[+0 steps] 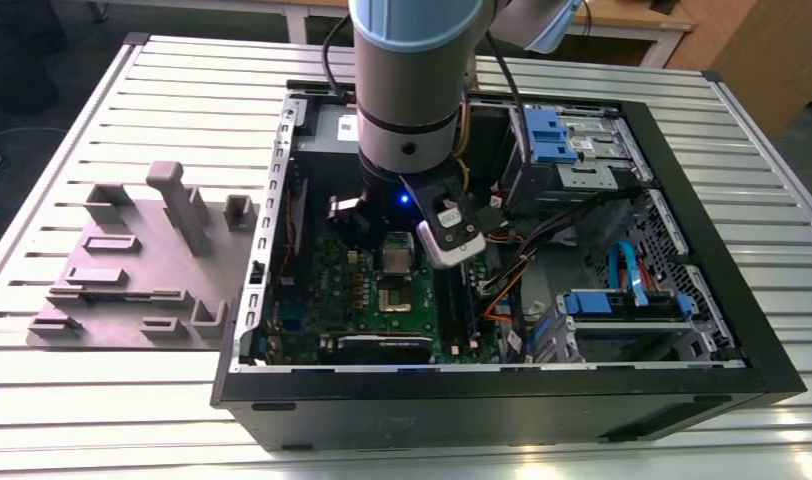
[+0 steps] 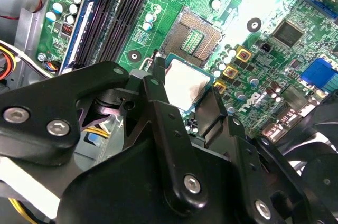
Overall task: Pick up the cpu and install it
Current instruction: 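Place the cpu into insertion slot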
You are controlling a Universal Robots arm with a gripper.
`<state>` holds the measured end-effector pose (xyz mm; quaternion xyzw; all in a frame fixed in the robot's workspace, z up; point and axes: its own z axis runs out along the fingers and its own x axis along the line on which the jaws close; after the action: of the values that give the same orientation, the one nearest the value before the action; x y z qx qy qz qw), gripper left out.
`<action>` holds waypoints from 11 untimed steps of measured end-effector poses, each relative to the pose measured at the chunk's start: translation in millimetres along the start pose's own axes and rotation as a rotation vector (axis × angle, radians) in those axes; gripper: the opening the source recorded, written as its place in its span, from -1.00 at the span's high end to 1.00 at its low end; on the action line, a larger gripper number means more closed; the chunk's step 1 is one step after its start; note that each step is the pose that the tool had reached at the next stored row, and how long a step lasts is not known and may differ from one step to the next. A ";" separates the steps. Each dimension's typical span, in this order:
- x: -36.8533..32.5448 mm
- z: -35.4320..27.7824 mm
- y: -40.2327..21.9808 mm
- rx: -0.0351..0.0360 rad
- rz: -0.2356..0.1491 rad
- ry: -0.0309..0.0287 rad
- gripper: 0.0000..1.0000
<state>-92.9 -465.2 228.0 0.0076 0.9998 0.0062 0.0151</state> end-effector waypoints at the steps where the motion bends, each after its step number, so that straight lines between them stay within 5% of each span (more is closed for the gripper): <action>1: 0.0 0.1 0.0 0.0000 0.000 0.0000 0.06; 11: 0.0 4.0 -4.1 0.0032 0.000 -0.0001 0.06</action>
<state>-92.8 -469.2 224.0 0.0075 0.9998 0.0046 0.0152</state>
